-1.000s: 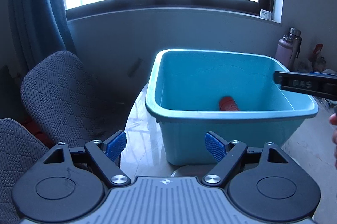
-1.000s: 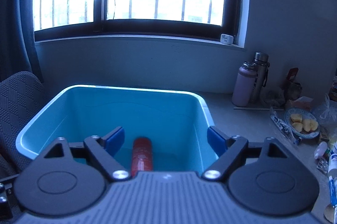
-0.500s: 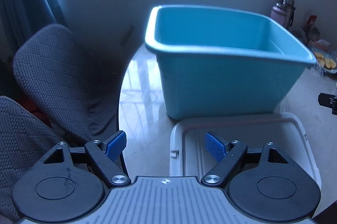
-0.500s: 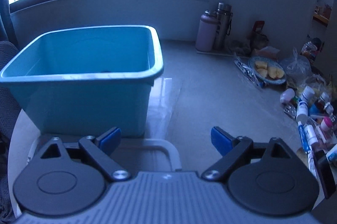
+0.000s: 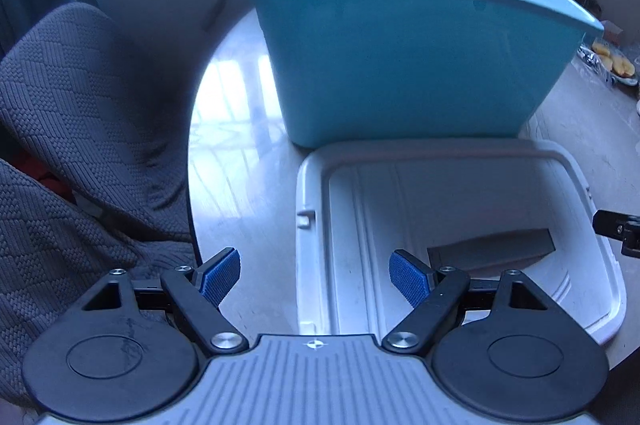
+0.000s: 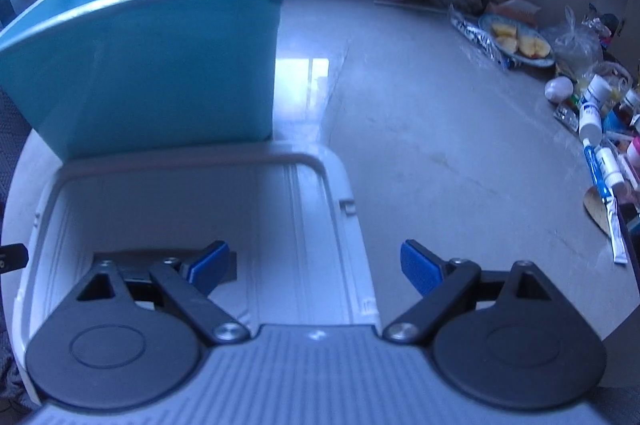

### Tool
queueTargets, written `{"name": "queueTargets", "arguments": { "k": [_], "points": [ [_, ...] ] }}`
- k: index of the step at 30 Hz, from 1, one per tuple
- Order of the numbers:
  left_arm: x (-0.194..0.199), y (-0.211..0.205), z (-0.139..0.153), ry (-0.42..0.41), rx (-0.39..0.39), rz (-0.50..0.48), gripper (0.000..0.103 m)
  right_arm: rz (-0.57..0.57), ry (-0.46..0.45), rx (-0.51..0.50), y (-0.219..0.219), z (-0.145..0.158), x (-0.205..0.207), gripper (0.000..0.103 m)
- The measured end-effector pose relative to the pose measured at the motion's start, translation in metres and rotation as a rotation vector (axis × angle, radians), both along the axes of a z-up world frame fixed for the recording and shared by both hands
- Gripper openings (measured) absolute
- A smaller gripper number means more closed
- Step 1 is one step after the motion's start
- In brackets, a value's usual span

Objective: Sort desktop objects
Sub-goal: 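Move both open tools down toward the white bin lid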

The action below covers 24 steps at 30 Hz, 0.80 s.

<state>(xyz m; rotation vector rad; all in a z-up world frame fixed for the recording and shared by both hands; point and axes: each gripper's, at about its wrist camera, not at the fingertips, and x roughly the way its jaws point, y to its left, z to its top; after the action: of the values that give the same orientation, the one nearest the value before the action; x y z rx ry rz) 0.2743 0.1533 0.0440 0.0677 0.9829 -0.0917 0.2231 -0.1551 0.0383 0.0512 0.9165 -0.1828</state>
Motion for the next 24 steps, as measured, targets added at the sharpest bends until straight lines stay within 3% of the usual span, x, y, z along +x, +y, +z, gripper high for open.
{"name": "queueTargets", "arguments": {
  "k": [24],
  "points": [
    [0.011,-0.018,-0.03,0.139,0.017,0.056,0.084,0.051,0.142,0.038,-0.026,-0.029,0.014,0.093]
  ]
}}
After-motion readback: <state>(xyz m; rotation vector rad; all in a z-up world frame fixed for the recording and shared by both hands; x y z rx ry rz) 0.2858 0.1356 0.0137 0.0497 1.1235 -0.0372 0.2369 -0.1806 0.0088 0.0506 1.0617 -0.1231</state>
